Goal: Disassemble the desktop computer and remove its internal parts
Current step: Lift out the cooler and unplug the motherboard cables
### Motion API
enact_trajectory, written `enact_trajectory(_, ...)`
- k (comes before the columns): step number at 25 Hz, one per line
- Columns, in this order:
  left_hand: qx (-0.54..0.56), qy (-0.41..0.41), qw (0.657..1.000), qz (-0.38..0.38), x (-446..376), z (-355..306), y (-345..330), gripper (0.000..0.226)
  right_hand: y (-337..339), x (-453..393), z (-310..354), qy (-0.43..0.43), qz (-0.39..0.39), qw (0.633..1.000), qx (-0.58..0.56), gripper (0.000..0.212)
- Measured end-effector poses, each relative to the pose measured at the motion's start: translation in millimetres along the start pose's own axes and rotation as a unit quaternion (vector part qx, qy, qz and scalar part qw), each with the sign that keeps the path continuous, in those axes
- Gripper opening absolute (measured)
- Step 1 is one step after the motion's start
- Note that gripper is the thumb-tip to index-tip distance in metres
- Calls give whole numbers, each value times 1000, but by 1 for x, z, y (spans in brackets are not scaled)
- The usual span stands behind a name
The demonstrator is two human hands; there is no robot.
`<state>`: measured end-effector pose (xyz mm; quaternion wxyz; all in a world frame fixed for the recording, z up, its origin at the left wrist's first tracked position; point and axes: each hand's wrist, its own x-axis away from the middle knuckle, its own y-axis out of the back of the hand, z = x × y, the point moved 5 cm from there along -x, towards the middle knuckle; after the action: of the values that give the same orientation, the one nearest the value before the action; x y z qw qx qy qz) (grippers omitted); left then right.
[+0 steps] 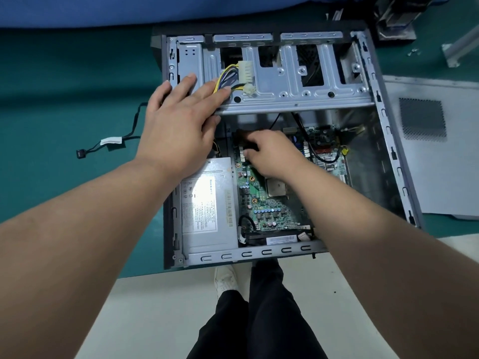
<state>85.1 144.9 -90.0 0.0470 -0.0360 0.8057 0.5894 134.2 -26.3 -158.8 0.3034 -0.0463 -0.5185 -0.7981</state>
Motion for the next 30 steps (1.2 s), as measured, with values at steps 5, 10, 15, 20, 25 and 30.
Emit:
enact_trajectory(5, 4, 0, 1000, 0, 1, 0, 1, 47, 24, 45, -9, 67, 76, 992, 72, 51)
enact_trajectory(10, 3, 0, 1000, 2, 1, 0, 1, 47, 75, 70, -54, -57, -54, 972, 221, 27)
enact_trajectory(15, 2, -2, 1000, 8, 2, -3, 4, 48, 83, 95, -42, 10, -88, 964, 252, 25)
enact_trajectory(20, -10, -2, 1000, 3, 4, -6, 5, 48, 157, 76, -68, 43, -256, 950, 175, 36)
enact_trajectory(25, -17, -11, 1000, -3, 3, -6, 4, 48, 156, 52, -88, 52, -190, 966, 164, 40)
enact_trajectory(30, -19, -8, 1000, -6, 3, -6, 4, 48, 106, 87, -69, 25, -220, 950, 222, 63)
